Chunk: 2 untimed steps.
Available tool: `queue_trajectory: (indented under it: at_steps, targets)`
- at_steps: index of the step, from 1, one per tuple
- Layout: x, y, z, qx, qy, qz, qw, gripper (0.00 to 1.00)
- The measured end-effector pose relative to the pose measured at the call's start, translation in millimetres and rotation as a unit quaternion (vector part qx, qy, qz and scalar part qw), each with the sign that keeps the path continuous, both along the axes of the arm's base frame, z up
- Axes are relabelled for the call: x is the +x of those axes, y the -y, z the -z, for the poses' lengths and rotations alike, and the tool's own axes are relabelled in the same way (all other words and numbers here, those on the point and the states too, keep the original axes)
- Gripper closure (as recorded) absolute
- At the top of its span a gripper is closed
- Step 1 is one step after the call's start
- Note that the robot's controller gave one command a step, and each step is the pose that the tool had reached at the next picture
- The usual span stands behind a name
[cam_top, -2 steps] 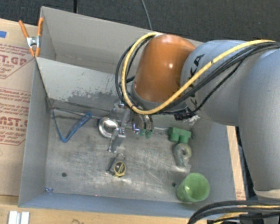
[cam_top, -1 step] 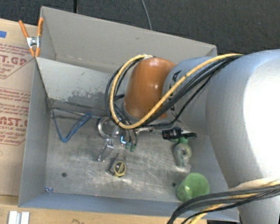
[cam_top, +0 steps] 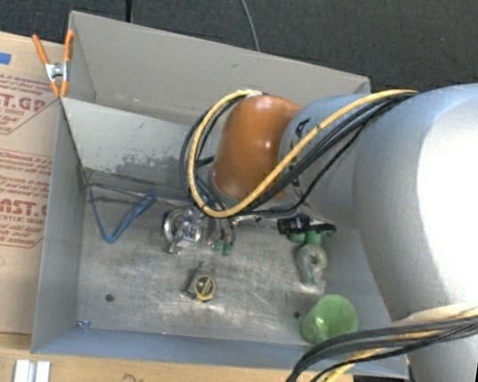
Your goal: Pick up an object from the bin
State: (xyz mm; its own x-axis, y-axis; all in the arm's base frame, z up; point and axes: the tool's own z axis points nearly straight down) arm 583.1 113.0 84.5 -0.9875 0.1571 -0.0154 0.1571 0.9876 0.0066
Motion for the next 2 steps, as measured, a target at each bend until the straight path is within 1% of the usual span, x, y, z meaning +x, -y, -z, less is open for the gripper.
queue_trajectory:
  at_steps: [1,2]
  targets:
    - [-5.3,10.4,-154.3,-0.002,-0.0024,-0.049,0.9988,1.0]
    - [-7.0,10.5,-149.1,-0.002,-0.0066,-0.049,0.9988,0.0]
